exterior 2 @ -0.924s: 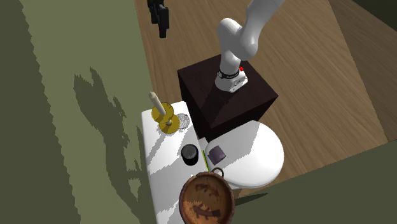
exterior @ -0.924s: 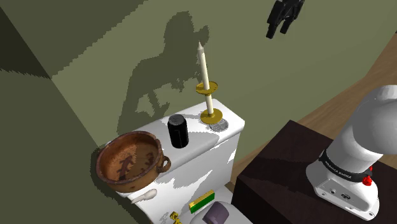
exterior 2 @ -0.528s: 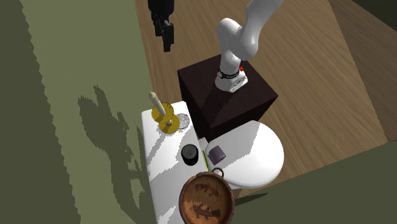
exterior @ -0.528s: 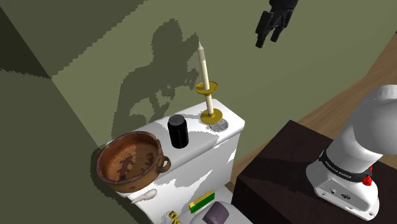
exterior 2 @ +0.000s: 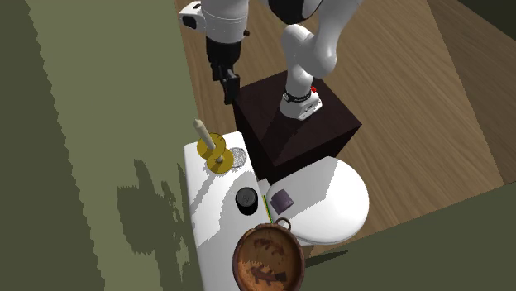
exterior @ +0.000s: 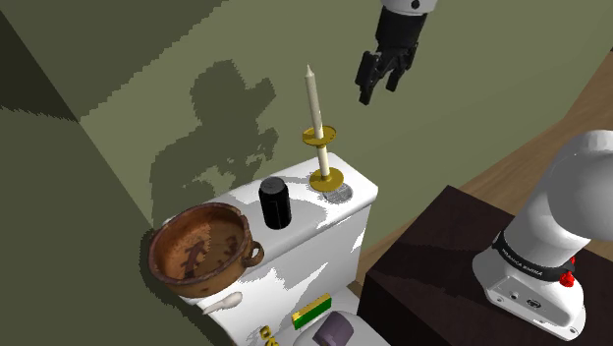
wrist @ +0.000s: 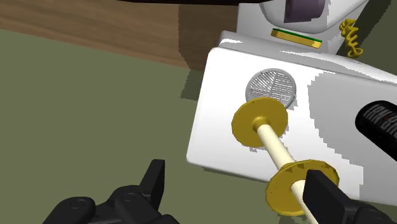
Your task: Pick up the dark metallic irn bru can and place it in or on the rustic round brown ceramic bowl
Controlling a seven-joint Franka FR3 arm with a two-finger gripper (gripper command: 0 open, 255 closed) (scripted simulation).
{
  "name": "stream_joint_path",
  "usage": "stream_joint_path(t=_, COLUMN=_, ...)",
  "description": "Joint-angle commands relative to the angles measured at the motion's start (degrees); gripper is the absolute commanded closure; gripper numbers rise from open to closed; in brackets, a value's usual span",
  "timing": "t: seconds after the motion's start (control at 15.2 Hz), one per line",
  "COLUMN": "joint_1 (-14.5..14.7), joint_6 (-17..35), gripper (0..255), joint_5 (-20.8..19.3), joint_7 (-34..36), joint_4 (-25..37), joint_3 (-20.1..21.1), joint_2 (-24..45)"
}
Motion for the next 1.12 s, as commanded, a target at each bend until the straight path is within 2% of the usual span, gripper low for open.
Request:
stream_joint_path(t=0.0, joint_1=0.6, joint_6=1.6, gripper=0, joint_5=0.6, joint_7=2.9, joint_4=-0.2, joint_3=2.7, joint_2=1.4)
stream_joint_path(t=0.59, joint_1=1.4, joint_6=9.0, gripper=0, joint_5=-0.2, joint_7=16.0, joint_4=3.6, joint_3=14.9, joint_2=13.2)
stream_joint_path(t=0.86, joint_1=0.9, joint_6=11.5, gripper=0, joint_5=-3.1, joint_7=22.9, joint_4=7.1, joint_3=20.6, joint_2=20.2)
stream_joint_path(t=1.06, joint_1=0.4, joint_6=12.8, gripper=0, joint_5=-6.9, joint_7=28.8, joint_4=10.5, joint_3=24.8, joint_2=26.4)
